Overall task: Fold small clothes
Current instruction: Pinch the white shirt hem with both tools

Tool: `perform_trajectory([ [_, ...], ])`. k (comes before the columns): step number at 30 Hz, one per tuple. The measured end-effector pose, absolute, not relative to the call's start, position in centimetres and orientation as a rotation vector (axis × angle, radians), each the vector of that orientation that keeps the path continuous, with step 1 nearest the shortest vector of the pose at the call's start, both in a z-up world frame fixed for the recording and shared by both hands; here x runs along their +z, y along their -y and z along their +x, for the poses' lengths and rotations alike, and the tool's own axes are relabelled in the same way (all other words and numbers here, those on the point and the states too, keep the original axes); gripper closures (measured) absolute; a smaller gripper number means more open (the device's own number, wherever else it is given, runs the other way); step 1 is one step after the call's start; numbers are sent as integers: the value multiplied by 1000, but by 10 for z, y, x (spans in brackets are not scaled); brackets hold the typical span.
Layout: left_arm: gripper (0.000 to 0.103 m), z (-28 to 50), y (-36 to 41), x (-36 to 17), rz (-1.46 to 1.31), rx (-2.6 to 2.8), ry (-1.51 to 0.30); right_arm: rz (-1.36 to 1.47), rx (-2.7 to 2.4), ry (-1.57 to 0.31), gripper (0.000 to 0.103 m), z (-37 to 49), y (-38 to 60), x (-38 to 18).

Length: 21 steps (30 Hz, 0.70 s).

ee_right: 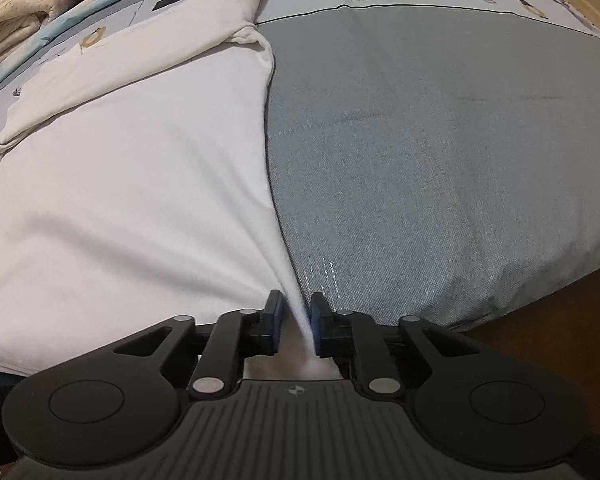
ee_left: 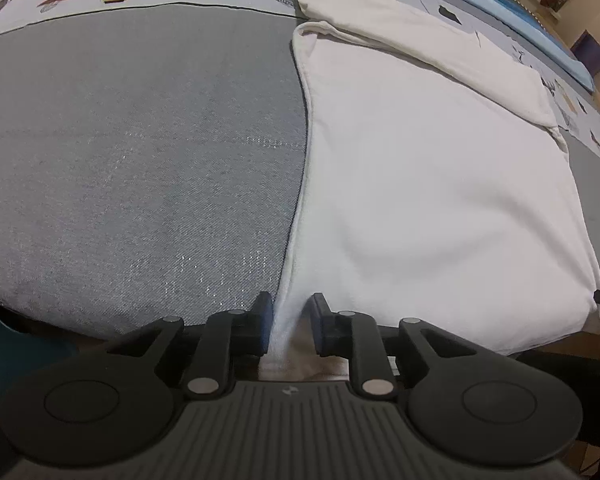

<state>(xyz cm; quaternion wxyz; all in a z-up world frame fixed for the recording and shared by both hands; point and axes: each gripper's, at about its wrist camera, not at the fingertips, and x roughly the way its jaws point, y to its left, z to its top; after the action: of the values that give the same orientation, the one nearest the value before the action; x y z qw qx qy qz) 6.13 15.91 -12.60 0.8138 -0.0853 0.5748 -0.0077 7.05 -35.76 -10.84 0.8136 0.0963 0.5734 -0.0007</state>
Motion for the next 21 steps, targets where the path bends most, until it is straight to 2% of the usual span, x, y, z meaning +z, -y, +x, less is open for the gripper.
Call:
perform_trajectory([
  [5,82,65,-150,-129,-142,-21,-1222,166,13,-1220,84,70,356,-107],
  [6,87,65,-150,-129,-130,-22,-1217,158,17,-1219,84,70,354,-107],
  [7,97,64,-149,-128,-120,-26,-1213,150,21,-1217,87,70,353,-107],
  [9,97,62,-149,-124,-114,-31,-1203,157,28,-1201,100,72,352,-104],
  [12,97,61,-150,-123,-123,-33,-1199,214,0,-1148,100,73,363,-94],
  [15,97,63,-152,-127,-142,-32,-1223,255,-16,-1173,100,75,371,-98],
  [21,91,65,-146,-131,-112,-52,-1230,134,12,-1231,94,76,351,-106],
])
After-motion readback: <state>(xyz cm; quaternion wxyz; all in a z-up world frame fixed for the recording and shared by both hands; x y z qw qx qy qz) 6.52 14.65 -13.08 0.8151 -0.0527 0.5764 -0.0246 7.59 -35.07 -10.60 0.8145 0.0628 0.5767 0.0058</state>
